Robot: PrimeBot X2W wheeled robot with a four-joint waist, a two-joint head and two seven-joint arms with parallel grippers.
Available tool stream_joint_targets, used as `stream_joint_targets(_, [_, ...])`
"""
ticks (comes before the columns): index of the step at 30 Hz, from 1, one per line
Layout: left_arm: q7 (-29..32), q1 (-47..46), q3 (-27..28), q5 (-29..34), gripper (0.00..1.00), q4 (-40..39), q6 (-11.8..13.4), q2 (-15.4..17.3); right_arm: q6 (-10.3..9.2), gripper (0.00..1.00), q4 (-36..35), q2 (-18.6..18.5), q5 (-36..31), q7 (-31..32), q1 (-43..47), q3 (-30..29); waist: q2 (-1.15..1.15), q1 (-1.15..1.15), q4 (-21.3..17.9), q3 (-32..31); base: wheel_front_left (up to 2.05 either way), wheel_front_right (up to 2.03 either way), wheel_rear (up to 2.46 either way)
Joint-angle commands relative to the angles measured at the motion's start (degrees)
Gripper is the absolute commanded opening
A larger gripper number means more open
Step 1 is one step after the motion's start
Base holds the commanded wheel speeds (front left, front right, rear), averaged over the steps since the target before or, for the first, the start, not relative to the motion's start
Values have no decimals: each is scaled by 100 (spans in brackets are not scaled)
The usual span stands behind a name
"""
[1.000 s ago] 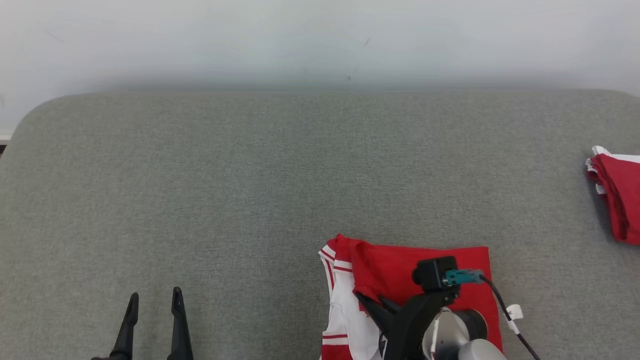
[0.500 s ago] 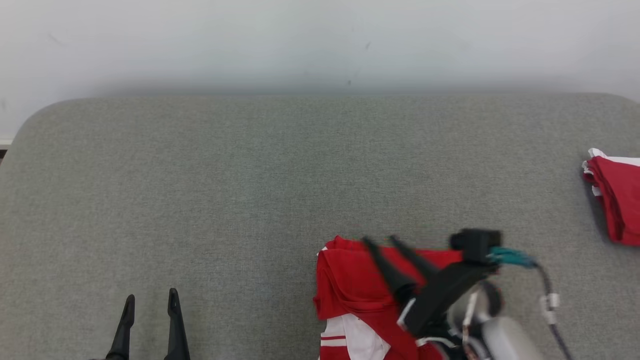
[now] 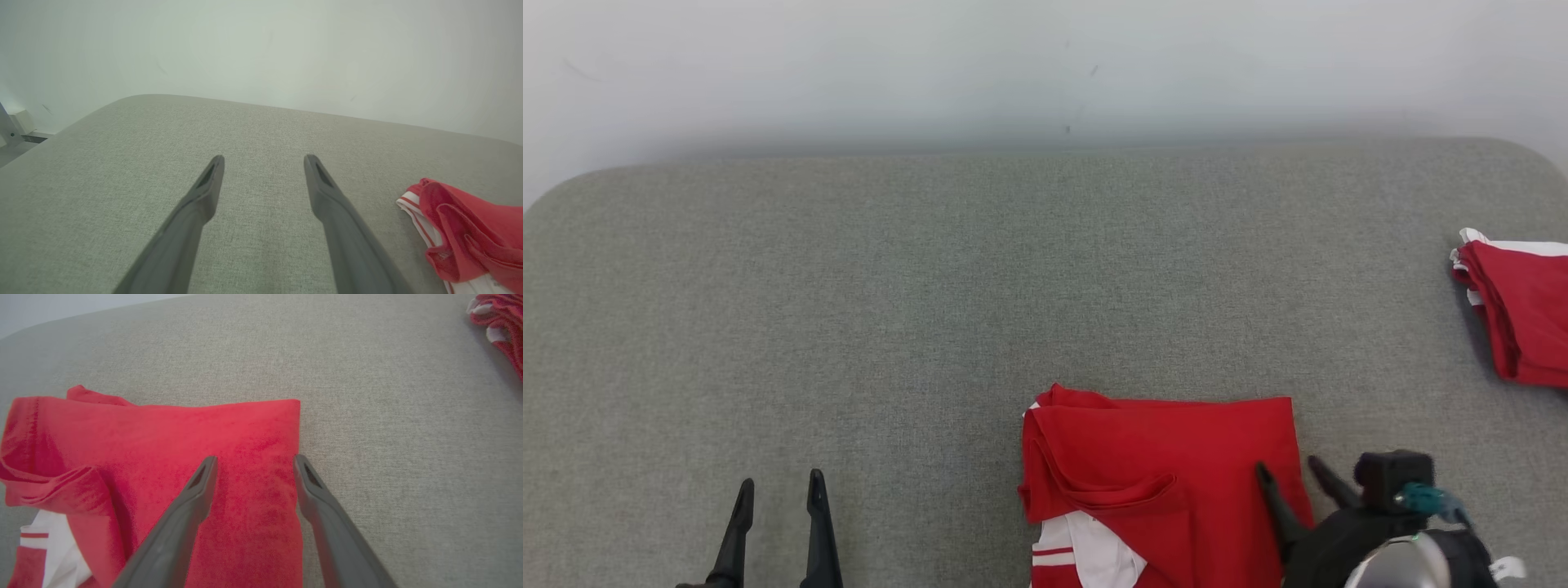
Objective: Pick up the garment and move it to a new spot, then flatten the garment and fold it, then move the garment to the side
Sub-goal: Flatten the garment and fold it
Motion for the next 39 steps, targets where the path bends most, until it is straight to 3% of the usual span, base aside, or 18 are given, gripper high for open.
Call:
stream_joint_targets(1, [-18,-67,7,48,100,19,-25,-18,-16,36,175,17,8,-130,0,163,0,0,-13,19,0,0,0])
stream_joint_targets(2, [-18,-72,13,59,100,27,-44,-15,-16,3,305,27,-19,-184,-15,302,0,0,-12,24,0,0,0])
stream_joint_targets(3, [-18,-86,15,68,100,39,-61,-16,-16,0,435,31,-41,-241,-51,424,0,0,-8,28,0,0,0])
stream_joint_targets(11, [-18,-65,47,132,100,124,-153,-17,-16,0,1110,29,88,-341,-262,1470,0,0,104,-61,0,0,0])
stream_joint_targets(19, [-18,17,94,142,100,153,-200,-25,-16,0,998,23,344,-115,-217,2452,0,0,177,-132,0,0,0])
stream_joint_targets(22, [-18,34,120,144,100,162,-212,-28,-16,0,869,30,650,47,-230,2992,0,0,175,-143,0,0,0])
stream_joint_targets(26, [-18,22,134,144,100,174,-220,-36,-16,0,549,59,1562,191,-272,3556,0,0,170,-151,0,0,0])
stream_joint_targets(30, [-18,41,200,142,100,144,-212,-39,-16,0,158,41,1965,-98,-411,3391,0,0,117,-174,0,0,0])
stream_joint_targets(32, [-18,74,229,145,100,143,-200,-44,-16,100,16,-14,1859,-369,-407,3056,0,0,76,-214,0,0,0])
stream_joint_targets(39, [-17,182,261,221,100,235,-185,-50,-16,100,-242,-103,1255,-1571,-116,1522,0,0,-21,-589,0,0,0])
